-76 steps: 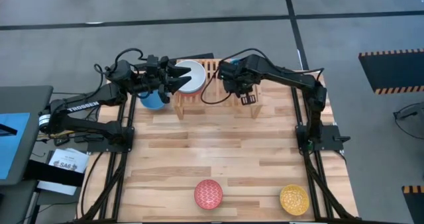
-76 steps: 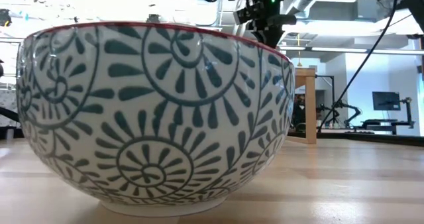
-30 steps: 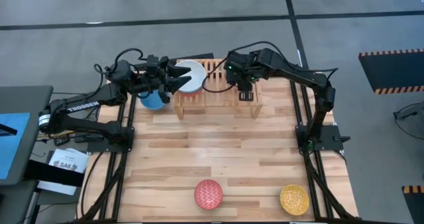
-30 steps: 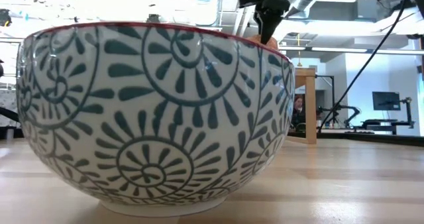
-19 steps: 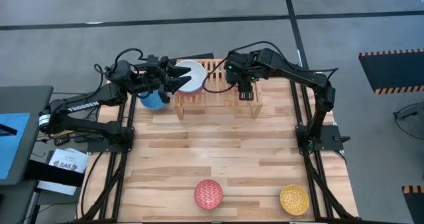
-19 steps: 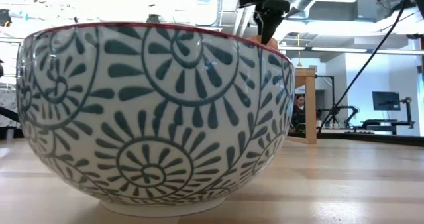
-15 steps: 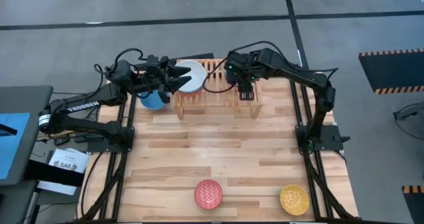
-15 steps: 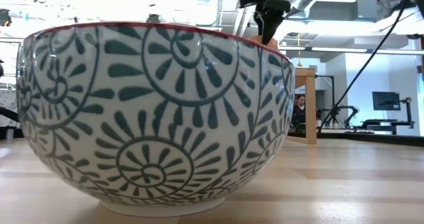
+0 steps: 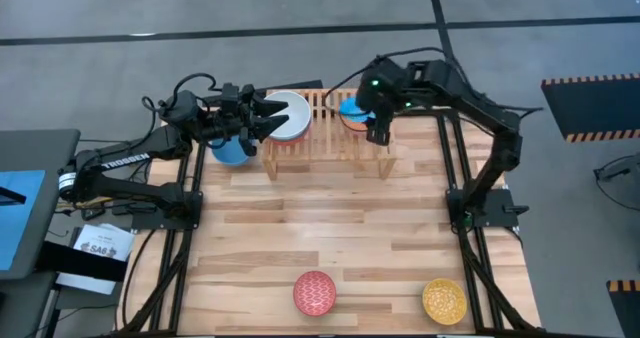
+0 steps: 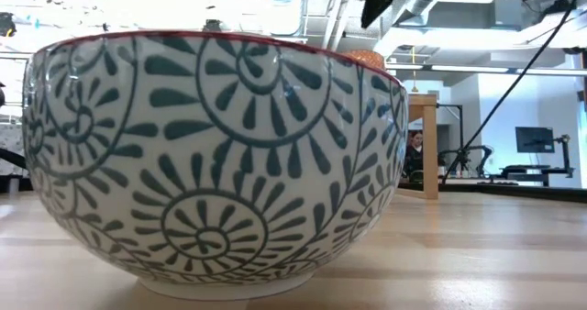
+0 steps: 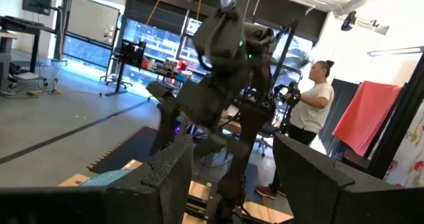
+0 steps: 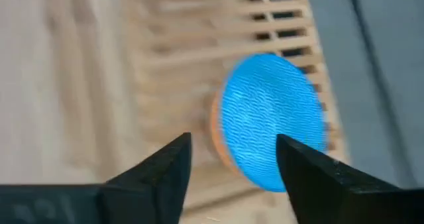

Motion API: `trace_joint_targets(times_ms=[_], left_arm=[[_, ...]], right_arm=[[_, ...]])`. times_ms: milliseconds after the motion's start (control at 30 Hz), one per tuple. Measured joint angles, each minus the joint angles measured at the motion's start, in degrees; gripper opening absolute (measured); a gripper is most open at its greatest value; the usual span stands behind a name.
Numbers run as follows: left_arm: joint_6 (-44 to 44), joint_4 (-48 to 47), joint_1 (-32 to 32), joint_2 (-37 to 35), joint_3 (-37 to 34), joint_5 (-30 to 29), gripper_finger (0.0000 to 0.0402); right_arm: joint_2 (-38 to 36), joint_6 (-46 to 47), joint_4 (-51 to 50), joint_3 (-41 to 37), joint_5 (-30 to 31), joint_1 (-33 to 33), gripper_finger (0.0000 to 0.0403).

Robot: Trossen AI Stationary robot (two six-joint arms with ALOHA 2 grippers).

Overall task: Place and stack bowls onto a shelf
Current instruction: Stack the small light blue bowl on top of the small blue bowl on the shelf

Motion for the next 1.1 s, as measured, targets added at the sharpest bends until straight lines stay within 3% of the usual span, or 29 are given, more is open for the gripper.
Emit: trace_joint_targets(times_ms=[133,267,433,600,800,1100], left_arm=[[0.16,0.0,0.02,0.0,0.0,-0.02,0.0195],[0.24,0.0,0.02,0.0,0.0,-0.02,0.0195],[0.2,0.0,0.01,0.0,0.0,-0.01,0.0195],[0.17,0.0,0.02,0.02,0.0,-0.01,0.0195],[0.0,0.0,0.0,0.02,0.0,0.0,0.0195],[0.0,-0.01,0.01,0.02,0.0,-0.01,0.0195]], right_arm=[[-4.93,6.15,6.02,-6.18,0.21,1.48,0.0145],[-13.58,11.74,18.08,-20.86,0.86,2.62,0.0024],[-23.87,21.31,38.56,-39.04,8.33,3.11,0.0021],[-26.39,27.7,52.38,-48.46,14.33,5.1,0.0018],[-22.99,27.97,57.32,-51.27,22.06,8.7,0.0018],[-20.16,28.07,56.01,-51.2,26.49,10.44,0.0018]])
